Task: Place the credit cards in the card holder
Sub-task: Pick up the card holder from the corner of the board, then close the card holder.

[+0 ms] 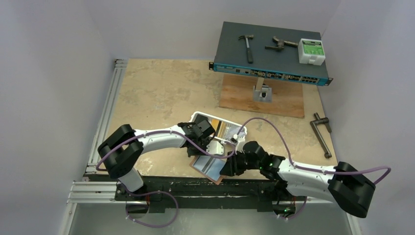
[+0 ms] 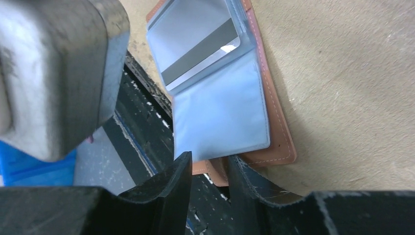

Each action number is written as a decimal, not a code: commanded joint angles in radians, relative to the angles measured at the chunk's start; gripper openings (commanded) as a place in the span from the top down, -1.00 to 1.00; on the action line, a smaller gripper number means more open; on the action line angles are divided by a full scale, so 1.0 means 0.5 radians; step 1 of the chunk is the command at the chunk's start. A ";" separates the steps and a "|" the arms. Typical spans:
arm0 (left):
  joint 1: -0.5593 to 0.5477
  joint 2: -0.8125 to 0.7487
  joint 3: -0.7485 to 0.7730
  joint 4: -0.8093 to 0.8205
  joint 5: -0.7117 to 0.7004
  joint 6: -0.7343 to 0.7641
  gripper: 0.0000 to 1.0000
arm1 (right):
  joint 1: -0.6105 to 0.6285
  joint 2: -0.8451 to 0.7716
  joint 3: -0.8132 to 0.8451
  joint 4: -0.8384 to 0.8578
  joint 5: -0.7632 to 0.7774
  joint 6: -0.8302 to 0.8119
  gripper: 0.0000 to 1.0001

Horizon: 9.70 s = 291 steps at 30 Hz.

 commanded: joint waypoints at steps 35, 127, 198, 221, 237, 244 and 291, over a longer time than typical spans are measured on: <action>0.103 -0.040 0.094 -0.029 0.013 -0.073 0.83 | 0.277 -0.328 -0.095 0.243 -0.302 0.176 0.52; 1.383 -0.968 0.349 -0.276 1.138 -0.458 0.68 | 0.298 0.299 1.457 -1.329 0.544 -0.764 1.00; 1.006 -0.896 0.472 -1.486 2.107 0.838 -1.00 | 0.284 0.414 1.530 -0.362 -0.367 -1.114 1.00; 0.952 -0.908 0.381 -1.441 2.128 0.760 -0.73 | 0.289 0.410 1.625 -0.284 -0.422 -1.106 1.00; 0.951 -0.845 0.506 -1.403 2.168 0.536 0.42 | 0.276 0.186 1.404 -0.274 -0.252 -0.997 0.83; 0.953 -0.863 0.463 -1.229 2.185 0.271 1.00 | 0.269 0.128 1.324 -0.239 -0.137 -0.894 -0.16; 1.310 -1.291 0.510 -1.174 1.466 0.212 -1.00 | -0.042 1.179 1.542 -1.012 -1.118 -1.040 1.00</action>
